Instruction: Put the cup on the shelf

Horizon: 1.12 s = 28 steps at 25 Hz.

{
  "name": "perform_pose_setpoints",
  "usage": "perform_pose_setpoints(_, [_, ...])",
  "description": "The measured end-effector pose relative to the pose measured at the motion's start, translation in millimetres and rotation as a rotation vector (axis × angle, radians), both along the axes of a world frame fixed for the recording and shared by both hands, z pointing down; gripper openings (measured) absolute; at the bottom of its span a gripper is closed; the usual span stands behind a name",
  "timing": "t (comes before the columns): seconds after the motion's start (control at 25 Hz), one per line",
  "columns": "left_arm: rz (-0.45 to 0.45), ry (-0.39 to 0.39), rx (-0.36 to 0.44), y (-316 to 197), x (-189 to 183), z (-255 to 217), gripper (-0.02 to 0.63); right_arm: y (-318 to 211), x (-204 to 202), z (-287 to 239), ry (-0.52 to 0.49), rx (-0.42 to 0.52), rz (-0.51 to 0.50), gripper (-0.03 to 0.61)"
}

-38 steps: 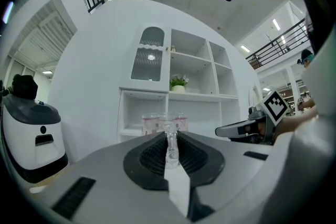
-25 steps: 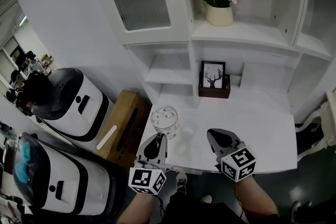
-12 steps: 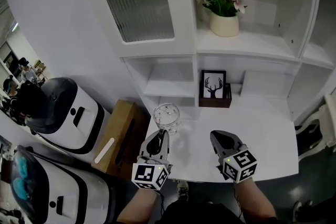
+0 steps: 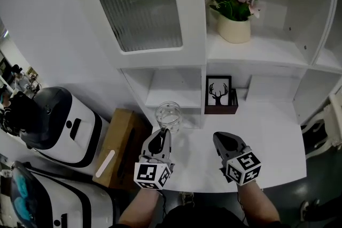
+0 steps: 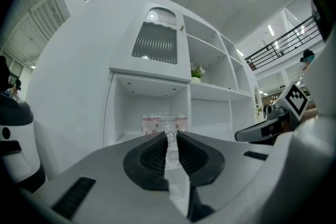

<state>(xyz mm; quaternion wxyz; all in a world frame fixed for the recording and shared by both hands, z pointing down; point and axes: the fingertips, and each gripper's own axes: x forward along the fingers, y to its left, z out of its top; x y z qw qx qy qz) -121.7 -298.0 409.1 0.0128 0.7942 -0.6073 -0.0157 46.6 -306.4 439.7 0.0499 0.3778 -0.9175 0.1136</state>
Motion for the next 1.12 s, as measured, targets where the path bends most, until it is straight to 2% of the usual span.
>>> perform_pose_setpoints(0.6, [0.047, -0.008, 0.005, -84.2, -31.3, 12.8, 0.034, -47.9, -16.2, 15.5, 0.019, -0.031, 0.093, 0.003])
perform_pose_setpoints(1.12, [0.099, -0.002, -0.021, -135.6, -35.7, 23.4, 0.034, -68.5, -20.7, 23.9, 0.031, -0.057, 0.167, 0.003])
